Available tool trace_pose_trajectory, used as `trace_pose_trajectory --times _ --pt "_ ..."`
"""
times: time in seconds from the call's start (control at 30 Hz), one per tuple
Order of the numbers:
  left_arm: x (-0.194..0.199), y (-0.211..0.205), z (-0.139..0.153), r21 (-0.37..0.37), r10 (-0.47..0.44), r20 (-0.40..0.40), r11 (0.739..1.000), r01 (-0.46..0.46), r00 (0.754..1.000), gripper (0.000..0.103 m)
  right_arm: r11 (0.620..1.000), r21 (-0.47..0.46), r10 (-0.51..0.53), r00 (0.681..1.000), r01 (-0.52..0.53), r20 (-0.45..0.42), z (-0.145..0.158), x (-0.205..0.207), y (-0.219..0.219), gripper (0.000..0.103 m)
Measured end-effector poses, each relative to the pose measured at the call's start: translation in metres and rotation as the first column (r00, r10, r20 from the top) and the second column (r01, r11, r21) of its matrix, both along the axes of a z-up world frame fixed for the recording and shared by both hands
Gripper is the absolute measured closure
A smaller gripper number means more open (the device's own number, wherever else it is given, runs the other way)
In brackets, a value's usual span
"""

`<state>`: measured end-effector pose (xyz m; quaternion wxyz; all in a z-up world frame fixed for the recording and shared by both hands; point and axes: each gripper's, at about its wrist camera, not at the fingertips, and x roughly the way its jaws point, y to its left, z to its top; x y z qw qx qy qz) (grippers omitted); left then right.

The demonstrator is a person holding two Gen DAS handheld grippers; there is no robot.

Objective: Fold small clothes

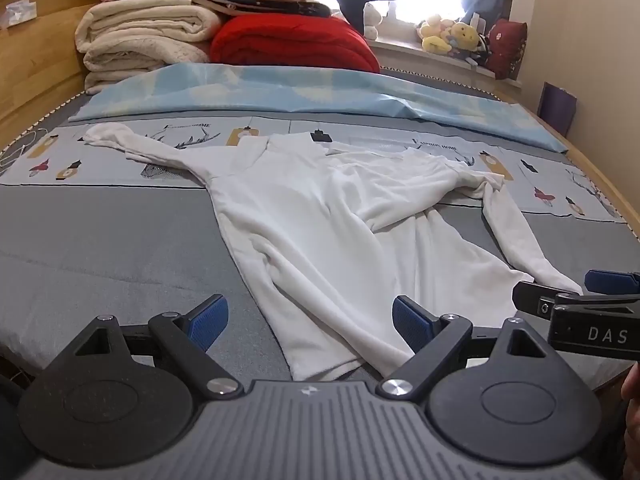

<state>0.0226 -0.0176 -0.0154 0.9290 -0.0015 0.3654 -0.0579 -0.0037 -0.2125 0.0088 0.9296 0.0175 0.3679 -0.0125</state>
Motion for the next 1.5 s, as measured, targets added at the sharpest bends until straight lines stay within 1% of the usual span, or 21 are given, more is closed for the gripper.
trace_pose_trajectory --times 0.23,0.3,0.83,1.23,1.3,1.33,1.4,1.43,1.47,1.5 --pt "0.002 0.000 -0.001 0.000 0.003 -0.007 1.000 -0.003 1.000 0.011 1.000 -0.001 -0.002 1.000 0.002 0.007 -0.002 -0.001 0.003 0.005" --pt "0.002 0.000 -0.002 -0.002 0.005 -0.008 1.000 -0.005 1.000 0.011 1.000 -0.001 -0.001 1.000 0.001 0.007 -0.007 0.000 0.001 0.005" --pt "0.001 0.000 -0.002 -0.007 0.007 -0.011 1.000 -0.007 1.000 0.011 1.000 -0.004 0.004 1.000 -0.004 0.010 -0.005 0.000 0.002 0.005" --pt "0.005 0.001 -0.003 -0.003 0.019 -0.030 1.000 -0.019 0.999 0.011 1.000 -0.005 -0.001 1.000 0.001 0.019 -0.003 0.000 0.000 0.005" --pt "0.005 0.003 -0.002 -0.005 0.028 -0.014 1.000 -0.028 1.000 0.011 1.000 -0.005 -0.008 1.000 0.009 0.027 -0.002 0.000 -0.002 0.006" --pt "0.006 0.006 0.001 -0.014 0.033 -0.005 0.999 -0.033 0.999 0.012 1.000 -0.002 -0.014 0.999 0.014 0.030 -0.001 -0.001 -0.003 0.006" --pt "0.015 0.015 0.007 -0.041 0.018 -0.020 0.999 -0.019 1.000 0.024 0.999 0.005 -0.032 0.999 0.032 0.034 0.000 -0.002 -0.008 0.006" --pt "0.021 0.021 0.010 -0.056 0.004 -0.038 0.998 -0.007 0.999 0.041 0.999 0.012 -0.039 0.999 0.038 0.034 0.001 -0.002 -0.011 0.006" --pt "0.029 0.029 0.012 -0.073 -0.004 -0.057 0.997 0.000 0.998 0.061 0.999 0.017 -0.041 0.999 0.040 0.030 0.001 -0.002 -0.014 0.008" --pt "0.036 0.036 0.015 -0.087 -0.009 -0.072 0.996 0.003 0.997 0.071 0.999 0.028 -0.042 0.999 0.041 0.024 0.003 -0.001 -0.017 0.010"
